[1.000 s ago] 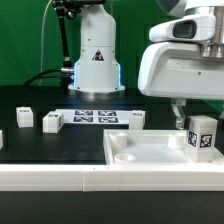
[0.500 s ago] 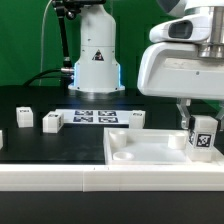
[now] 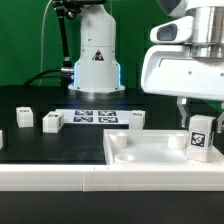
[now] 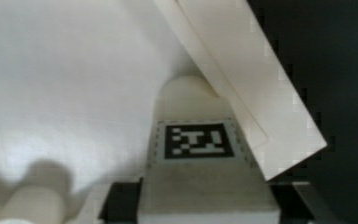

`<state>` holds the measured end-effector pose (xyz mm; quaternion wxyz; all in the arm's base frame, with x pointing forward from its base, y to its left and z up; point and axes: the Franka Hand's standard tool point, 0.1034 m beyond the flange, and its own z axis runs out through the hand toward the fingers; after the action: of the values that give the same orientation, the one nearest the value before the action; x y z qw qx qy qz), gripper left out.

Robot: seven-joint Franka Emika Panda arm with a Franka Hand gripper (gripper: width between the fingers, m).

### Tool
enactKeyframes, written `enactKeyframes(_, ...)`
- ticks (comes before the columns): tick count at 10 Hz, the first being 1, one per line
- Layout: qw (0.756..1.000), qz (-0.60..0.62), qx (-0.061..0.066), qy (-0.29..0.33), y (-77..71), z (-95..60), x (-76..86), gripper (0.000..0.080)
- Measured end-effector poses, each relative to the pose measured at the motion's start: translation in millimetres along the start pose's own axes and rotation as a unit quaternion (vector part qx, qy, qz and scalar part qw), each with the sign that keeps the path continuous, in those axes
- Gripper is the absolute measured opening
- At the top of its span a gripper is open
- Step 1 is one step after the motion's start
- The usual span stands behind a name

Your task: Assemble one leg

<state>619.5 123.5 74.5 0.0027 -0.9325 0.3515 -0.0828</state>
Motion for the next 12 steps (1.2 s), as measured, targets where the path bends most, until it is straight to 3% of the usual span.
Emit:
enactKeyframes(3,0.991,0.137,0.002,-0.002,1.1,-0.1,0.4,0.0292)
enactKeyframes(6,0.961,0.275,-0.002,-0.001,2.0,-0.8,0.2,0.0292)
enactKeyframes(9,0.96,0.28,-0.001,-0.003,1.8,-0.8,0.0,0.0292)
enactKeyframes(10,0.965,0.262,-0.001,-0.004,2.0,-0.6,-0.1,0.0506)
enactKeyframes(11,0.969,0.248,0.001,-0.003,1.6,-0.4,0.1,0.0506)
enactKeyframes(12,0.982,0.189,-0.001,-0.003,2.5,-0.4,1.0,0.0622)
